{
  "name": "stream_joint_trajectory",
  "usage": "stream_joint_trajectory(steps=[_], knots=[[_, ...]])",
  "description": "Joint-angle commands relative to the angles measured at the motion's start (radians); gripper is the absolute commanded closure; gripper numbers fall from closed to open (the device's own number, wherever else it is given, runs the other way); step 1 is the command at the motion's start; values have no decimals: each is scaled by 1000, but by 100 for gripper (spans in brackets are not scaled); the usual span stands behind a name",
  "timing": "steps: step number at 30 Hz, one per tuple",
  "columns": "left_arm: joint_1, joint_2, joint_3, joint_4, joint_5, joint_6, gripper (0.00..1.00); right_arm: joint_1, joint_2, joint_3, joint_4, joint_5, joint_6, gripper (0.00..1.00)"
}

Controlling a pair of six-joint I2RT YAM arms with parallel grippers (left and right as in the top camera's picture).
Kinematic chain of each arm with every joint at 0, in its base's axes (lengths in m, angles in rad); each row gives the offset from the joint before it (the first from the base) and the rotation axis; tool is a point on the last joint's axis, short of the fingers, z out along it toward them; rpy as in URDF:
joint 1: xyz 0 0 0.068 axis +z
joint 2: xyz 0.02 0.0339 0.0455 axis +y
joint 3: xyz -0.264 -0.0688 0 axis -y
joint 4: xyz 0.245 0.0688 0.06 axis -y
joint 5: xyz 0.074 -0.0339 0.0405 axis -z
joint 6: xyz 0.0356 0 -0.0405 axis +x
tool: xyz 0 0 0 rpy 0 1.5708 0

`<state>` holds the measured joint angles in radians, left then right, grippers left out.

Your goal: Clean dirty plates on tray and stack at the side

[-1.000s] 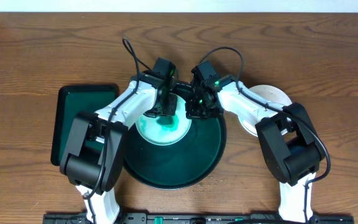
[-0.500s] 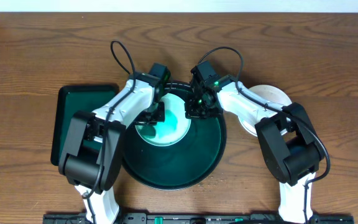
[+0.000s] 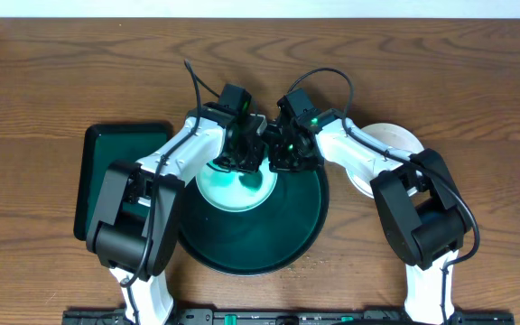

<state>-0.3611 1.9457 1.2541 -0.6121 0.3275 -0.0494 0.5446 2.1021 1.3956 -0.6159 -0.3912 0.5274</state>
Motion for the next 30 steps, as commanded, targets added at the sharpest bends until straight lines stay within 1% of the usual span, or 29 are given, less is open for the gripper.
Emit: stream_joint_trajectory(steps=[1, 2, 5, 7, 9, 10, 13, 15, 16, 20, 22, 24, 28, 30], knots=[[6, 16, -6, 14, -325, -135, 93, 6, 32, -29, -12, 35, 14, 99], [6, 16, -6, 1, -423, -195, 93, 6, 32, -29, -12, 35, 14, 99], [6, 16, -6, -65, -631, -335, 93, 6, 32, -29, -12, 35, 14, 99], [6, 16, -6, -109, -669, -365, 93, 6, 32, -29, -12, 35, 14, 99], [5, 16, -6, -147, -650, -372, 92, 6, 32, -29, -12, 35, 14, 99], [4, 16, -6, -163, -626, -372, 92, 6, 32, -29, -12, 35, 14, 99], [2, 16, -6, -215, -486, -371, 92, 6, 32, -29, -12, 35, 14, 99], [2, 16, -6, -241, -359, -369, 93, 6, 32, -29, -12, 35, 14, 99], [2, 16, -6, -249, -282, -348, 93, 6, 32, -29, -12, 35, 14, 99], [2, 16, -6, -242, 89, -164, 93, 6, 32, -29, -12, 35, 14, 99], [2, 16, -6, -223, 245, -78, 93, 6, 32, -29, -12, 35, 14, 99], [2, 16, -6, -193, 293, -63, 92, 6, 32, -29, -12, 35, 14, 99], [4, 16, -6, -110, 284, -64, 92, 6, 32, -29, -12, 35, 14, 99], [5, 16, -6, -63, 248, -68, 93, 6, 32, -29, -12, 35, 14, 99]])
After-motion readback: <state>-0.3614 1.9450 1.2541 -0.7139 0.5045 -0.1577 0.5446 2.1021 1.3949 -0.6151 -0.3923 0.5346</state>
